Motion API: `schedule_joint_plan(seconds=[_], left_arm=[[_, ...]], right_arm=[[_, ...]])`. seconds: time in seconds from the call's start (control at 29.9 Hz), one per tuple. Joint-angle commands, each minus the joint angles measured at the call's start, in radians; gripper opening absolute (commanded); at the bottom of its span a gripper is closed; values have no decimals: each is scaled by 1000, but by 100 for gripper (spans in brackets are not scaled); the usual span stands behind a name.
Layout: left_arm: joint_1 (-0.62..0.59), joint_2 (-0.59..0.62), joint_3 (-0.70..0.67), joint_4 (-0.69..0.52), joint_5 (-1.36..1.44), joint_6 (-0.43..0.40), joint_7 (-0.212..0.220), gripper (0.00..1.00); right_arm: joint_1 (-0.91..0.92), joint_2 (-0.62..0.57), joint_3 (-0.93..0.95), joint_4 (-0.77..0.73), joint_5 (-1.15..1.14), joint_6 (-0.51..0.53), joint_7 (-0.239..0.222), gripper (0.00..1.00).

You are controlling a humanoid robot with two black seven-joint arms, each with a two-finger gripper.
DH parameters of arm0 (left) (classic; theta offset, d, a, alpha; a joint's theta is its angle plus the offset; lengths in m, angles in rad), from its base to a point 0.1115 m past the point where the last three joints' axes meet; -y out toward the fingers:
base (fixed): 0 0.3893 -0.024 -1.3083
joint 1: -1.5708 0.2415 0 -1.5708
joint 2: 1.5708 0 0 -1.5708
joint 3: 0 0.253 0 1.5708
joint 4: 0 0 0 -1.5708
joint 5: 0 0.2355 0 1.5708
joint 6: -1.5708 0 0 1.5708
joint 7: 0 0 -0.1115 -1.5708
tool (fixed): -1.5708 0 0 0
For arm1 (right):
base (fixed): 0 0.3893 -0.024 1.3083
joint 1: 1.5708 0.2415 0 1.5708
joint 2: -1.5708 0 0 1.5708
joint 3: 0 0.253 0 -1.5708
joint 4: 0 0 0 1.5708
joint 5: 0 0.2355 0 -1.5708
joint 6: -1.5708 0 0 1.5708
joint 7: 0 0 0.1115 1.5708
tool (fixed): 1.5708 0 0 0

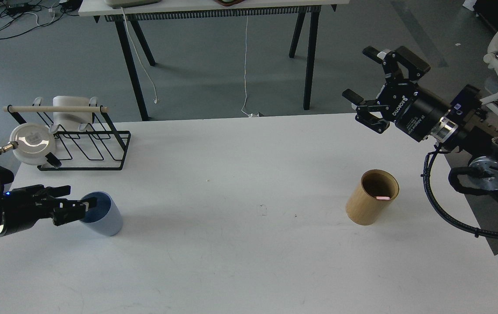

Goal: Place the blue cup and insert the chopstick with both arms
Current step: 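Lower the left gripper and grasp the light blue cup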

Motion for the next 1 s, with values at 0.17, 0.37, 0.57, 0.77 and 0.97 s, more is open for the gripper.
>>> schedule_joint_plan(seconds=[0.17,0.37,0.57,0.77,0.97], left_arm=[[0,-15,1,25,2,-2,0,71],[0,-15,1,25,21,-2,0,60],[0,-18,9,25,74,3,0,44],[-1,-17,9,22,77,4,0,31],[-3,-12,10,19,85,4,0,17]], right_arm=[[-5,0,0,0,0,0,0,99],[-6,0,0,0,0,0,1,99],[-8,0,0,0,0,0,1,99],[-15,0,2,0,0,0,1,99],[-22,0,2,0,0,0,1,99]])
